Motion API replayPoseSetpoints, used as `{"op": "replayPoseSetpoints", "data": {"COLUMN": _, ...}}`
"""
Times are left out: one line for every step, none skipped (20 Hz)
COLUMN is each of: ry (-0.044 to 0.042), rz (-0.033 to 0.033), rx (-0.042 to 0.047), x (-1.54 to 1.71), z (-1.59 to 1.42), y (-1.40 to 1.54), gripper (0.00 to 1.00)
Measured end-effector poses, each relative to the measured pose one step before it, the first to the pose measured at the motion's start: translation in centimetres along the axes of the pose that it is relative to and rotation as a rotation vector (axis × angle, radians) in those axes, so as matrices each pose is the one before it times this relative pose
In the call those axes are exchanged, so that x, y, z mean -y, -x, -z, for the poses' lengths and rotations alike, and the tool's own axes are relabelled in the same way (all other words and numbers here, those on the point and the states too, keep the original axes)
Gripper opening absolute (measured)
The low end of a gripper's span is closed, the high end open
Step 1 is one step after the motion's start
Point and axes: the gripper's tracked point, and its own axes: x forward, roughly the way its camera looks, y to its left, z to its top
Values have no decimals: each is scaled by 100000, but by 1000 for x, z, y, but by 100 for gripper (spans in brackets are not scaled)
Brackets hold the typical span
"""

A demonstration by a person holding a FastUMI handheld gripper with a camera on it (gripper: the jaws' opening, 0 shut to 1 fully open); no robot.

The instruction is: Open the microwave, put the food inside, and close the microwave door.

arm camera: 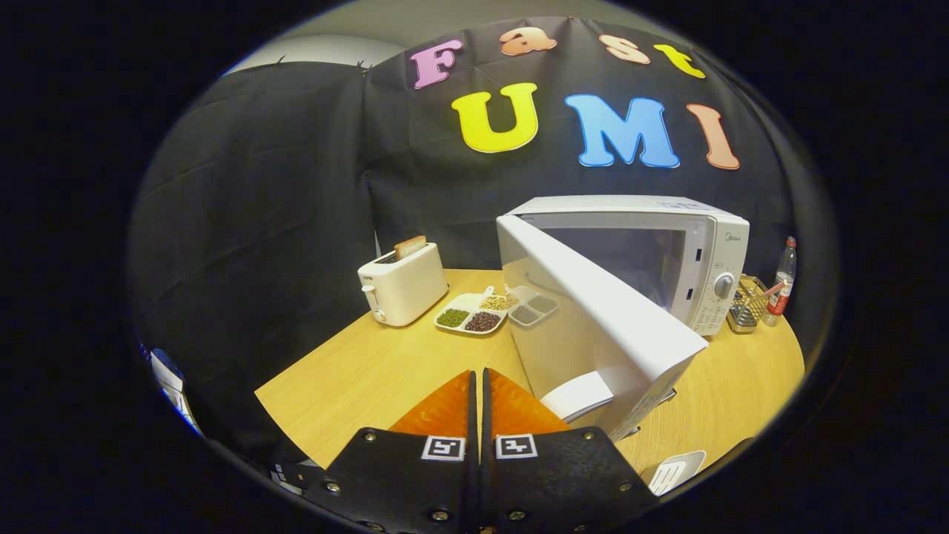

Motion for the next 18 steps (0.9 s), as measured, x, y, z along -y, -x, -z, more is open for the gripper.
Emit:
{"op": "replayPoseSetpoints", "data": {"ry": -451, "rz": 856, "rx": -9, "x": 790, "z": -144, "y": -34, "gripper": 1}}
{"op": "replayPoseSetpoints", "data": {"ry": -394, "rz": 897, "rx": 69, "x": 759, "z": -164, "y": -28, "gripper": 1}}
{"op": "replayPoseSetpoints", "data": {"ry": -478, "rz": 1148, "rx": 64, "x": 822, "z": -138, "y": -82, "gripper": 1}}
{"op": "replayPoseSetpoints", "data": {"ry": -479, "rz": 1083, "rx": 114, "x": 750, "z": -183, "y": -41, "gripper": 1}}
{"op": "replayPoseSetpoints", "data": {"ry": -493, "rz": 919, "rx": -39, "x": 783, "z": -181, "y": -153, "gripper": 1}}
{"op": "replayPoseSetpoints", "data": {"ry": -504, "rz": 1071, "rx": -55, "x": 842, "z": -163, "y": -259, "gripper": 1}}
{"op": "replayPoseSetpoints", "data": {"ry": -327, "rz": 1161, "rx": 6, "x": 835, "z": -232, "y": -153, "gripper": 1}}
{"op": "replayPoseSetpoints", "data": {"ry": -383, "rz": 1088, "rx": 165, "x": 912, "z": -146, "y": -179, "gripper": 1}}
{"op": "replayPoseSetpoints", "data": {"ry": -498, "rz": 953, "rx": 152, "x": 788, "z": -241, "y": -212, "gripper": 1}}
{"op": "replayPoseSetpoints", "data": {"ry": -469, "rz": 1005, "rx": 76, "x": 857, "z": -227, "y": -225, "gripper": 1}}
{"op": "replayPoseSetpoints", "data": {"ry": -379, "rz": 1103, "rx": 190, "x": 763, "z": -307, "y": -214, "gripper": 1}}
{"op": "replayPoseSetpoints", "data": {"ry": -427, "rz": 1192, "rx": 275, "x": 889, "z": -262, "y": -346, "gripper": 1}}
{"op": "replayPoseSetpoints", "data": {"ry": -452, "rz": 1047, "rx": 363, "x": 819, "z": -352, "y": -317, "gripper": 1}}
{"op": "replayPoseSetpoints", "data": {"ry": -515, "rz": 986, "rx": 349, "x": 838, "z": -250, "y": -308, "gripper": 1}}
{"op": "replayPoseSetpoints", "data": {"ry": -599, "rz": 1040, "rx": 387, "x": 809, "z": -303, "y": -349, "gripper": 1}}
{"op": "replayPoseSetpoints", "data": {"ry": -640, "rz": 1018, "rx": 212, "x": 684, "z": -327, "y": -349, "gripper": 1}}
{"op": "replayPoseSetpoints", "data": {"ry": -571, "rz": 1003, "rx": 293, "x": 767, "z": -322, "y": -350, "gripper": 1}}
{"op": "replayPoseSetpoints", "data": {"ry": -567, "rz": 1185, "rx": 252, "x": 763, "z": -218, "y": -393, "gripper": 1}}
